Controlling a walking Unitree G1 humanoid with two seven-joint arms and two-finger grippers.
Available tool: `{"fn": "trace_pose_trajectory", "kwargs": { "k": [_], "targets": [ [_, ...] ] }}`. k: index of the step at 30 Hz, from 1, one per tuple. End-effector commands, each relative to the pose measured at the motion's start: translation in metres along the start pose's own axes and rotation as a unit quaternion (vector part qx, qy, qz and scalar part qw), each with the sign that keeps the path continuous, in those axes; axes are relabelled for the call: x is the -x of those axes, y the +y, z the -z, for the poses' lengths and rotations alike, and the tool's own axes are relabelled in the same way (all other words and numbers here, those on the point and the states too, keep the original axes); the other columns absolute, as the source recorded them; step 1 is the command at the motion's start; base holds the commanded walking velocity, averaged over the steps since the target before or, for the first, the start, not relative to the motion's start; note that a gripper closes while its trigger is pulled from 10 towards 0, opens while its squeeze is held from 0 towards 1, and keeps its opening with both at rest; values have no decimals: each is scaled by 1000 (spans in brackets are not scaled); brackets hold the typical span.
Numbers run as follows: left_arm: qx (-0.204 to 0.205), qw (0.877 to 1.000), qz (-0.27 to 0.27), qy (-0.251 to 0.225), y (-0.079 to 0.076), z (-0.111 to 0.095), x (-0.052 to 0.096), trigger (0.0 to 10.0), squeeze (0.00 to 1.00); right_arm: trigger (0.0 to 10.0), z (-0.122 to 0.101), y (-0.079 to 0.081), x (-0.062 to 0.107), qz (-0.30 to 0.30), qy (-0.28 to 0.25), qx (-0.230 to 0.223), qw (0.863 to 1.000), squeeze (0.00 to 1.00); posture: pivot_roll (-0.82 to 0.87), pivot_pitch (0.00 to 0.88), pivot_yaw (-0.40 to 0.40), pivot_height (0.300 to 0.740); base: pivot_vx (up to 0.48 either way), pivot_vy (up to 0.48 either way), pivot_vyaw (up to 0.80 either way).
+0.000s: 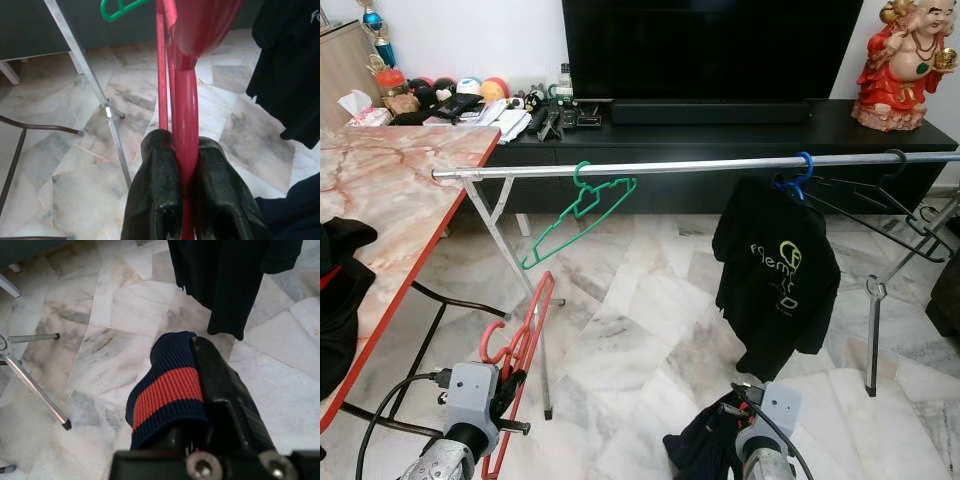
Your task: Hang hanger
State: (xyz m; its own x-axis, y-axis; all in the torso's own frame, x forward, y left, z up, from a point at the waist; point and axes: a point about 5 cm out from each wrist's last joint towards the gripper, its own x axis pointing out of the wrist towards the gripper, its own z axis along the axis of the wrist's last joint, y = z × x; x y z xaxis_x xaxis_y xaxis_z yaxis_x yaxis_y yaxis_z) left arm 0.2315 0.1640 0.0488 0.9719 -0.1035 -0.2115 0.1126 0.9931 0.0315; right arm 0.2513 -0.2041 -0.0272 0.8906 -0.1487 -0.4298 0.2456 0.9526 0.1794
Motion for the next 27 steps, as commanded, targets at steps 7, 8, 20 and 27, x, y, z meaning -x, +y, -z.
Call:
{"fn": "trace_pose_trajectory", "kwargs": {
  "k": [7,8,20,27],
  "targets": [
    [1,1000,-8,-3,4,-1,1,10000,0,10000,-6,3,-2,-4,-12,0,1000,0,30,38,9,740,-266,0,0],
    [1,1000,-9,-3,4,-1,1,10000,0,10000,-6,3,-2,-4,-12,0,1000,0,30,38,9,740,-266,0,0],
    [1,1000,-10,-8,4,-4,0,10000,0,10000,-6,3,-3,-4,-13,0,1000,0,31,38,10,740,-270,0,0],
    [1,1000,-10,-9,4,-5,0,10000,0,10000,-6,4,-3,-4,-14,0,1000,0,33,37,10,740,-269,0,0]
  ]
}}
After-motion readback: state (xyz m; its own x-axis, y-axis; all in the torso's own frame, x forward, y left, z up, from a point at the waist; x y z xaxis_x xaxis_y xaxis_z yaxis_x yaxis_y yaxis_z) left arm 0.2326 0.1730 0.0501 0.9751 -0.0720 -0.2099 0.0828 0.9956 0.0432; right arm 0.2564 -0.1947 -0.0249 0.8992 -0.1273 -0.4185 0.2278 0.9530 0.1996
